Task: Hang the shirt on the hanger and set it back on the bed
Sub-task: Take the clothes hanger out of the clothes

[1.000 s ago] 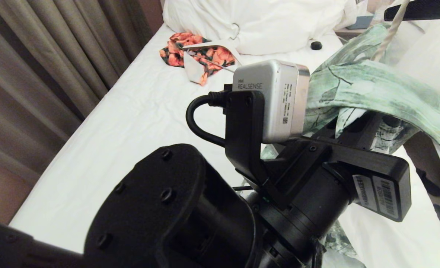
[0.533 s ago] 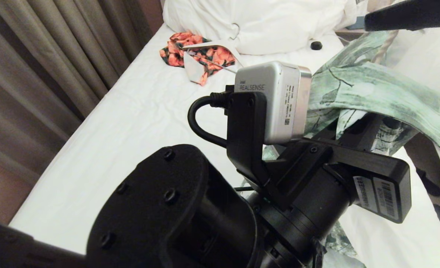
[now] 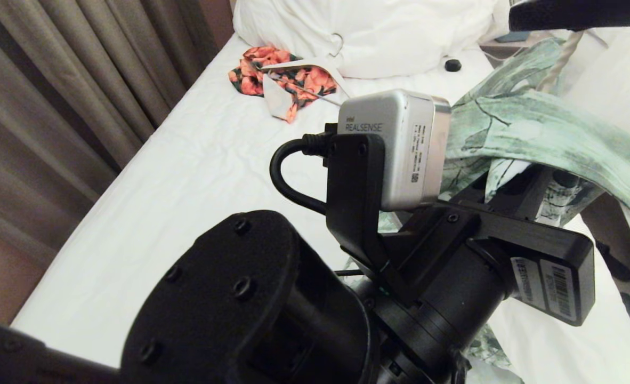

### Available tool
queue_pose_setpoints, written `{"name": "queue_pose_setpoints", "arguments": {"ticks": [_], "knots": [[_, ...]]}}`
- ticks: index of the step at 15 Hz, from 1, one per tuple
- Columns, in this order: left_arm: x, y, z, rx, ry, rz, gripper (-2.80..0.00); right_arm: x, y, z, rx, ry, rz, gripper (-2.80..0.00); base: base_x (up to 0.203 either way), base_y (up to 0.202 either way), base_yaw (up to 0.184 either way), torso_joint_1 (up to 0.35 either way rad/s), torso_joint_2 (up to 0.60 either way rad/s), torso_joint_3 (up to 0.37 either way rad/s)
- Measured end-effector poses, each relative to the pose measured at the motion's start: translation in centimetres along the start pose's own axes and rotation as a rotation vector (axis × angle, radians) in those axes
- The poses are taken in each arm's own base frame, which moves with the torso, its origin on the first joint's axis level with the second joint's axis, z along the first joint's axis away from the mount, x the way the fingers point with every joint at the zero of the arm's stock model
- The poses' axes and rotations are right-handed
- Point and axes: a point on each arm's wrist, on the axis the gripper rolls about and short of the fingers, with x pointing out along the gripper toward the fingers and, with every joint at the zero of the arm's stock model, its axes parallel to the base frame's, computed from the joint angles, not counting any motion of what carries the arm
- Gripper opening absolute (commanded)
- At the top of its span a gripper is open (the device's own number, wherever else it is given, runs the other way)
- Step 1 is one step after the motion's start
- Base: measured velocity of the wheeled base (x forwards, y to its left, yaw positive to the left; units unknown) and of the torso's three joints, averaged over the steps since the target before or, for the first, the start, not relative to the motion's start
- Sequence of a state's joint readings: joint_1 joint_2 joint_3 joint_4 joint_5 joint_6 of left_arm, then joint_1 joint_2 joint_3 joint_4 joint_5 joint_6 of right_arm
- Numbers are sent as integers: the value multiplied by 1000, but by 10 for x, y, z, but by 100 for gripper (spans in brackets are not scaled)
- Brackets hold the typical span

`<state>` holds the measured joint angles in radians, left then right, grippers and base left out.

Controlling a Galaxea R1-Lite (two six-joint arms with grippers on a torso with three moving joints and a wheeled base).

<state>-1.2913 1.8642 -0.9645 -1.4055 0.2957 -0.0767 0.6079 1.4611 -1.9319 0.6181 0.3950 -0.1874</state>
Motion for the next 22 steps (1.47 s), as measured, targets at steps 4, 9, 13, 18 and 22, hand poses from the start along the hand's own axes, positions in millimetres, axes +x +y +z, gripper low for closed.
{"name": "queue_pose_setpoints", "arguments": {"ticks": [4,9,13,18,22], "knots": [[-1,0,-2,14,45,2,-280,0,0,0,-2,-3,-8,-280,0,0,0,0,0,0],[-4,-3,5,23,93,5,-280,1,1,0,6,-2,-4,-280,0,0,0,0,0,0],[-6,-3,12,40,142,16,-280,2,2,-1,8,3,3,-280,0,0,0,0,0,0],[-9,-3,28,55,172,50,-280,3,4,-1,6,0,17,-280,0,0,0,0,0,0],[-11,-2,40,71,204,82,-280,4,5,0,19,3,-5,-280,0,0,0,0,0,0]]}}
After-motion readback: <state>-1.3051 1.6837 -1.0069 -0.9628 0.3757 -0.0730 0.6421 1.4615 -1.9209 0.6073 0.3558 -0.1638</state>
